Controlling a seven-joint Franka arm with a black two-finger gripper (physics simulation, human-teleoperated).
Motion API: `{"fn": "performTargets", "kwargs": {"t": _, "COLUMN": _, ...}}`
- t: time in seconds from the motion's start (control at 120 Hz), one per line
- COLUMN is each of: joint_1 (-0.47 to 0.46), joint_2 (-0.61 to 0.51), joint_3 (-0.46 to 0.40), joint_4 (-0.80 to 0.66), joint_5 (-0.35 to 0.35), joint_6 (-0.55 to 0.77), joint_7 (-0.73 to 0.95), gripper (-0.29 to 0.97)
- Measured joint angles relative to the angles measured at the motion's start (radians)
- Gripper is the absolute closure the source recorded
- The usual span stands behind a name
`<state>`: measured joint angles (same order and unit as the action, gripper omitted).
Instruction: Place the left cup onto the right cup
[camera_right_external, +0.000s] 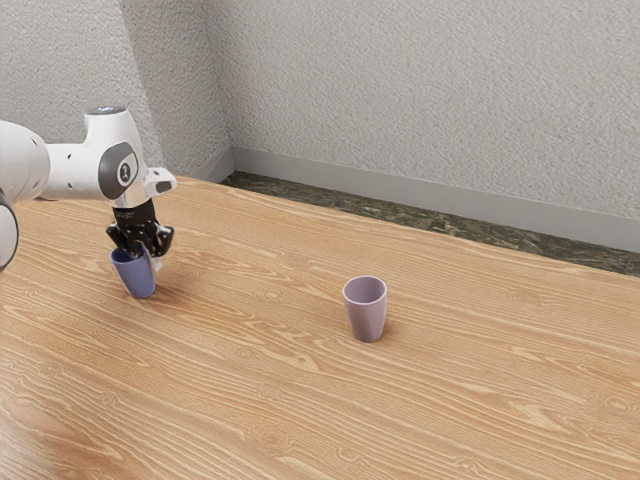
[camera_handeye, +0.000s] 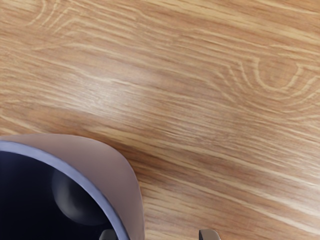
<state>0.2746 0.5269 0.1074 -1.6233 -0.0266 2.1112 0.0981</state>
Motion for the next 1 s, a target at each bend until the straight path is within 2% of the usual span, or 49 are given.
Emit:
{"fn": "performTargets", "kwargs": {"t": 0.1, "joint_1": 0.0, "joint_2": 0.0, "joint_3": 0.0, "joint_4": 0.0, "joint_5": 0.003, "joint_6": 0.001, "joint_7": 0.003, "gripper": 0.67}}
{"fn": "performTargets", "kwargs": {"t": 0.233, "joint_1": 0.0, "joint_2": 0.0, "joint_3": 0.0, "joint_4": 0.0, "joint_5": 0.006, "joint_6": 0.002, "joint_7": 0.006, "gripper": 0.73}}
{"fn": "performTargets", "kwargs": {"t": 0.667, "joint_1": -0.006, "joint_2": -0.042, "joint_3": -0.001, "joint_4": -0.001, "joint_5": 0.02, "joint_6": -0.002, "joint_7": 0.002, "gripper": 0.78}}
{"fn": "performTargets", "kwargs": {"t": 0.775, "joint_1": -0.011, "joint_2": -0.081, "joint_3": -0.026, "joint_4": -0.002, "joint_5": 0.029, "joint_6": -0.026, "joint_7": -0.013, "gripper": 0.78}}
{"fn": "performTargets", "kwargs": {"t": 1.0, "joint_1": -0.022, "joint_2": -0.179, "joint_3": -0.134, "joint_4": -0.001, "joint_5": 0.105, "joint_6": -0.119, "joint_7": -0.088, "gripper": 0.78}}
